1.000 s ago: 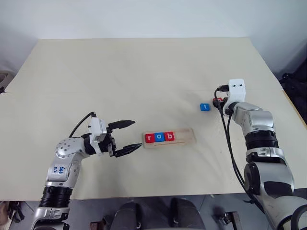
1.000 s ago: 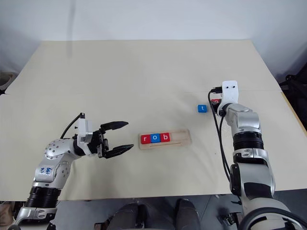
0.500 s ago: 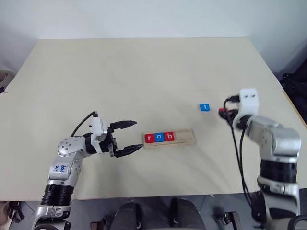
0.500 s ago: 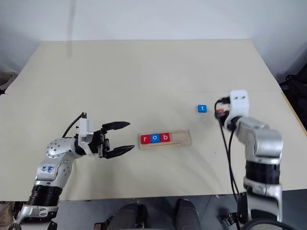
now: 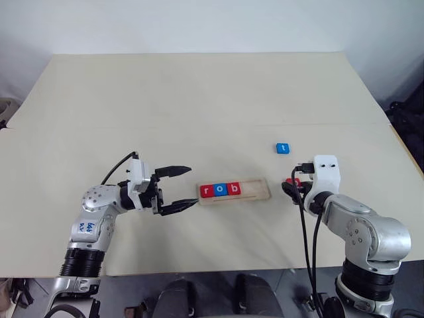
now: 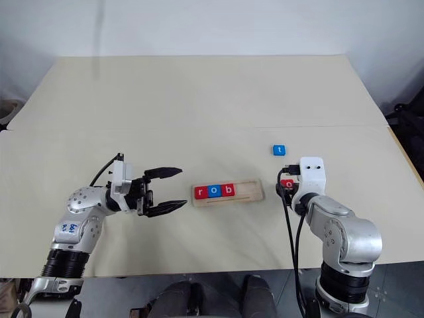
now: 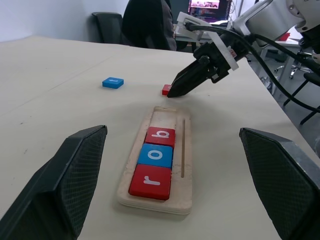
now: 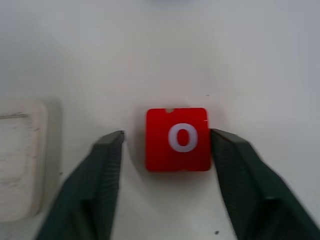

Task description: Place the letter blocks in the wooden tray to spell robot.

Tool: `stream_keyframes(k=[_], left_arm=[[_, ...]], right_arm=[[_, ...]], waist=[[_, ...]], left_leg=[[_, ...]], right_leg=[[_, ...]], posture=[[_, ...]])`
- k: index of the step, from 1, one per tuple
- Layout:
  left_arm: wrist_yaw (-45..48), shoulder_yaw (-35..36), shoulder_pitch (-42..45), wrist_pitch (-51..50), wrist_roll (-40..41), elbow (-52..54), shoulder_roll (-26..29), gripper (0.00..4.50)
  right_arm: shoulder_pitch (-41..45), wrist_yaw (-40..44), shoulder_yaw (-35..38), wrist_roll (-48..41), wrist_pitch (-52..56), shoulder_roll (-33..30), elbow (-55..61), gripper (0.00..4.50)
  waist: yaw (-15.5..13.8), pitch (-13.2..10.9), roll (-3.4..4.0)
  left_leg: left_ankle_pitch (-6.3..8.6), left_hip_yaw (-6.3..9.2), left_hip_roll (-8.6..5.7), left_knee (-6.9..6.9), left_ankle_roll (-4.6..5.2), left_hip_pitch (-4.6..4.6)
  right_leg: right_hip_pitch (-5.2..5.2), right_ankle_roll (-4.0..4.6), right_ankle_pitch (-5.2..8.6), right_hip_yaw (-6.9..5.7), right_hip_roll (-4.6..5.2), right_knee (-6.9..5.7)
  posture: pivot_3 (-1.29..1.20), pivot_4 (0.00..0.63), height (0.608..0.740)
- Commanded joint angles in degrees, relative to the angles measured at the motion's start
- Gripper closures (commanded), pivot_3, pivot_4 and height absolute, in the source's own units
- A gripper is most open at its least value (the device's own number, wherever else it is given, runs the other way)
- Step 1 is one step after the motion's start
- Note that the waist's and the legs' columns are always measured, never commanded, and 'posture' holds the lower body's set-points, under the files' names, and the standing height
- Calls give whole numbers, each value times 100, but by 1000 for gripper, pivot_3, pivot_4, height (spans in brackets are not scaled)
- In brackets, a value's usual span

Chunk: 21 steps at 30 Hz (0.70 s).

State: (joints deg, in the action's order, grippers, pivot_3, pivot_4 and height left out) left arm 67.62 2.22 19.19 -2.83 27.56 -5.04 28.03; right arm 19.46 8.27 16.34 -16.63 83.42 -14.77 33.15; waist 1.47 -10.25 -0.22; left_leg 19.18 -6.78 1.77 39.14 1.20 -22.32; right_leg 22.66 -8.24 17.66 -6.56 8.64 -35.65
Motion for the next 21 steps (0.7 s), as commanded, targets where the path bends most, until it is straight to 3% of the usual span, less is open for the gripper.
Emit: stream_keyframes(k=[1,2,5,7,9,14,21], left_arm=[[-4,57,9,105,8,82,7,0],[-5,73,-16,114,10,92,18,0],[-26,108,-82,147,2,113,43,0],[-61,152,-149,173,12,164,63,0],[-76,182,-200,147,59,224,81,0],[73,221,-258,-40,234,432,176,0],[126,180,-304,-85,229,647,296,0]], right_arm=[[23,649,-34,-311,-117,-751,-63,362],[0,986,-97,-361,-370,-1206,-203,38],[-66,1929,-261,-483,-1230,-2299,-664,38],[-144,3412,-539,-450,-2733,-3217,-1376,38],[-186,4412,-831,-367,-3879,-3736,-1992,38],[242,6254,-1560,66,-6713,-3965,-3779,38],[1641,6826,-2394,900,-8224,-3497,-6082,38]], waist=[[-7,0,0],[-11,0,-1],[-4,-1,-1],[-3,-2,-4],[9,-3,-5],[11,-8,-14],[12,-8,-14]], left_leg=[[0,0,-1,0,0,-1],[0,1,-1,0,1,-1],[3,-2,-3,0,5,-1],[3,-2,0,-3,5,1],[3,-5,-2,-6,5,4],[3,-10,2,-4,5,12],[2,-9,2,9,5,13]], right_leg=[[0,0,0,0,0,1],[0,0,0,0,1,1],[0,0,0,1,2,7],[-2,0,0,0,-1,9],[-4,-1,0,2,-1,14],[-11,-1,0,2,-4,14],[-17,-4,-2,0,0,12]], posture=[[0,150,740],[0,150,740],[0,150,740],[0,150,740],[0,150,740],[0,150,740],[0,150,740]])
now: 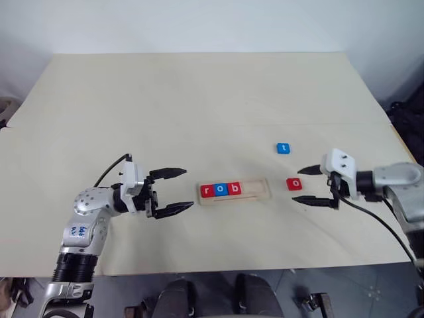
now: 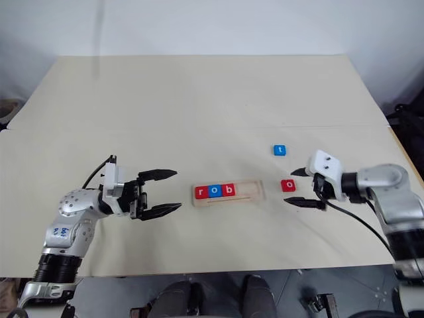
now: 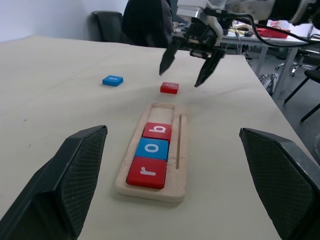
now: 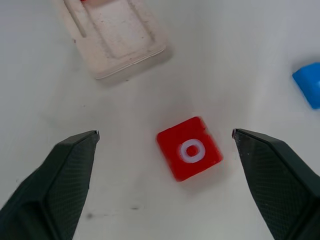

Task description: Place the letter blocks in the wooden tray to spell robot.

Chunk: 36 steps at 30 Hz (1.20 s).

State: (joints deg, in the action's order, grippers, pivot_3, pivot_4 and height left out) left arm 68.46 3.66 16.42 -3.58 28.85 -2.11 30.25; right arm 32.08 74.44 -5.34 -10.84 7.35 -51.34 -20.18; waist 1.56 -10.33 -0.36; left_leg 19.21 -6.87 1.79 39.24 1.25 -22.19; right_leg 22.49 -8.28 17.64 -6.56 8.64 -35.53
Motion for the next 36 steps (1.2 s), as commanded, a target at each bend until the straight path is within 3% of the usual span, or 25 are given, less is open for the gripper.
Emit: stream_keyframes(k=[1,2,5,12,23,36], left_arm=[[33,36,-35,-20,104,374,76,0],[24,40,-55,-26,104,401,78,0],[-18,57,-124,-43,107,492,80,0],[-61,95,-180,-32,99,527,79,0],[-89,55,-194,-8,75,529,41,0],[-312,47,-265,-29,49,669,-2,0]], right_arm=[[462,253,-257,373,-750,202,-922,38],[547,341,-305,409,-797,244,-1080,38],[733,621,-400,458,-882,346,-1424,595],[905,1100,-418,427,-748,310,-1414,2973],[1048,933,-464,-135,1186,748,723,3038],[1357,733,-1134,384,630,1520,274,3038]], waist=[[4,0,0],[-7,0,1],[-18,0,1],[-10,0,1],[-8,0,2],[-38,0,2]], left_leg=[[0,1,1,0,0,0],[0,3,4,0,-1,0],[-1,4,2,-3,-2,-4],[-1,11,4,-1,-3,-3],[-1,14,7,0,-3,-3],[-1,12,0,3,-3,-6]], right_leg=[[0,0,0,0,0,-2],[1,1,0,-3,-2,-2],[1,1,1,-11,0,0],[-1,1,1,-13,2,-4],[2,2,1,-13,0,-8],[2,2,1,-13,4,-8]], posture=[[0,150,740],[0,150,740],[0,150,740],[0,150,740],[0,150,740],[0,150,740]])
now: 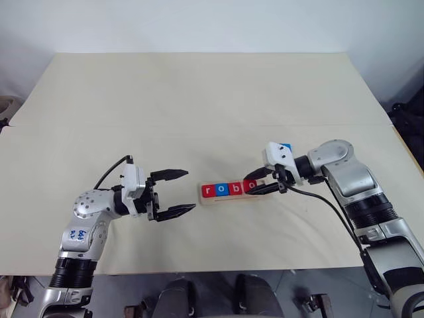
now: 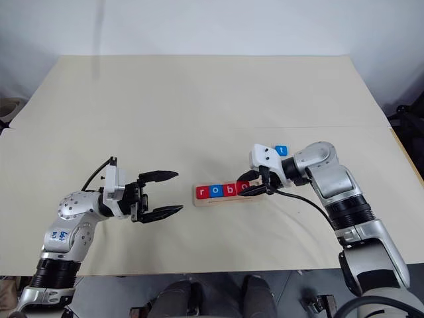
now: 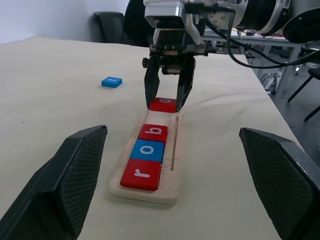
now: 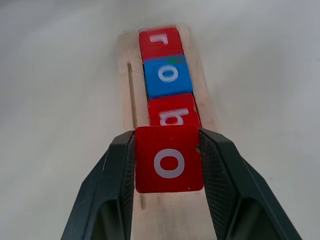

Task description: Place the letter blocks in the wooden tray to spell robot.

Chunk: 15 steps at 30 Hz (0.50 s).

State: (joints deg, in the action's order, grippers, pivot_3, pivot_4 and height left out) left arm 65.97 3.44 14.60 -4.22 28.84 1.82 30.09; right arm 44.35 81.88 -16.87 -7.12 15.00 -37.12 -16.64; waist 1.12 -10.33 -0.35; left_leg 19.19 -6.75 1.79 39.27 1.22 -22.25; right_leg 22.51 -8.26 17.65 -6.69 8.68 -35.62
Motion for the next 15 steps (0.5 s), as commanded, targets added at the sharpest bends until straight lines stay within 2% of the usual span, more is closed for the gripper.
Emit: stream_keyframes(k=[1,8,15], left_arm=[[-87,78,-110,33,54,299,16,0],[-210,93,-236,13,70,454,32,0],[-281,91,-258,10,84,498,35,0]], right_arm=[[152,-19,10,27,-163,136,-145,3038],[242,44,-10,84,-173,253,-351,3038],[315,27,67,96,-337,275,-467,692]], waist=[[21,0,0],[40,0,0],[37,0,0]], left_leg=[[0,0,0,0,0,0],[0,1,1,-1,0,0],[0,1,1,-1,0,0]], right_leg=[[0,0,0,0,0,0],[0,0,0,-1,-1,-1],[0,0,0,0,-1,-2]], posture=[[0,150,740],[0,150,740],[0,150,740]])
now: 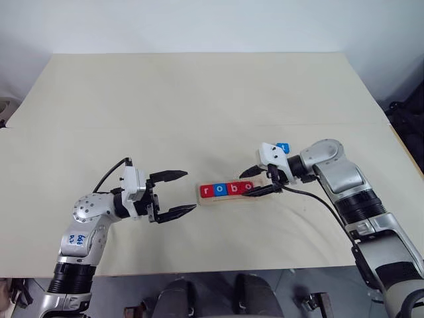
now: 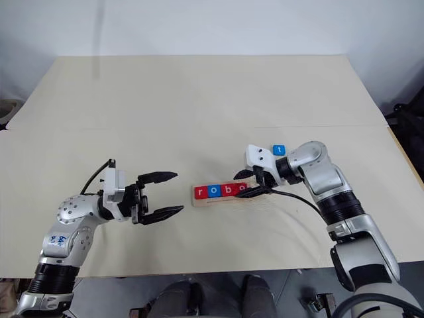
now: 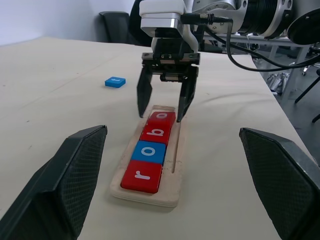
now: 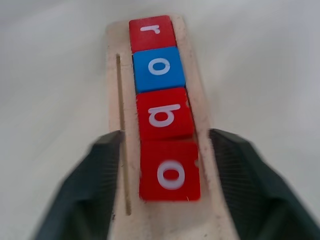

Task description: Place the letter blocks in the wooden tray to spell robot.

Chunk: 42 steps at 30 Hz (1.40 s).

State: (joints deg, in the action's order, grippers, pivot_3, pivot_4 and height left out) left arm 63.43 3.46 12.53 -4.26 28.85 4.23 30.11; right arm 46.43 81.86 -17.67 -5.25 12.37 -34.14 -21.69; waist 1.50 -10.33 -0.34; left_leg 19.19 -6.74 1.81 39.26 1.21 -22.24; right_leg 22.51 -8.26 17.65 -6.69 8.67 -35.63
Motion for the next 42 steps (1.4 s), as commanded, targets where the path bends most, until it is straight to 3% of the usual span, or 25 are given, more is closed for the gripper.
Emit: stream_keyframes(k=[1,2,16,20,30,42], left_arm=[[-32,89,-49,17,84,257,33,0],[-34,85,-49,21,81,257,34,0],[-31,89,-51,39,90,222,17,0],[-25,69,-16,41,80,176,0,0],[-13,78,15,43,72,149,15,0],[-81,127,-50,14,88,252,44,0]], right_arm=[[116,51,184,-129,-48,-32,56,360],[102,86,216,-162,-38,-73,113,12],[-557,-117,761,-458,190,-628,749,12],[-948,-49,765,-624,372,-706,1211,931],[-1131,-171,531,-463,435,-575,1307,4484],[-869,-304,436,-368,303,-395,881,4484]], waist=[[0,0,0],[1,0,0],[-3,0,0],[-5,0,0],[-10,0,0],[-8,0,0]], left_leg=[[0,0,0,0,0,0],[0,0,0,0,0,0],[0,-1,1,0,0,1],[0,-1,1,-1,0,1],[0,-1,-1,0,0,1],[0,-1,-1,0,0,1]], right_leg=[[0,0,0,0,0,0],[0,0,0,0,0,0],[0,0,0,0,0,0],[1,0,0,0,0,1],[0,0,0,2,1,1],[0,0,0,1,0,0]], posture=[[0,150,740],[0,150,740],[0,150,740],[0,150,740],[0,150,740],[0,150,740]])
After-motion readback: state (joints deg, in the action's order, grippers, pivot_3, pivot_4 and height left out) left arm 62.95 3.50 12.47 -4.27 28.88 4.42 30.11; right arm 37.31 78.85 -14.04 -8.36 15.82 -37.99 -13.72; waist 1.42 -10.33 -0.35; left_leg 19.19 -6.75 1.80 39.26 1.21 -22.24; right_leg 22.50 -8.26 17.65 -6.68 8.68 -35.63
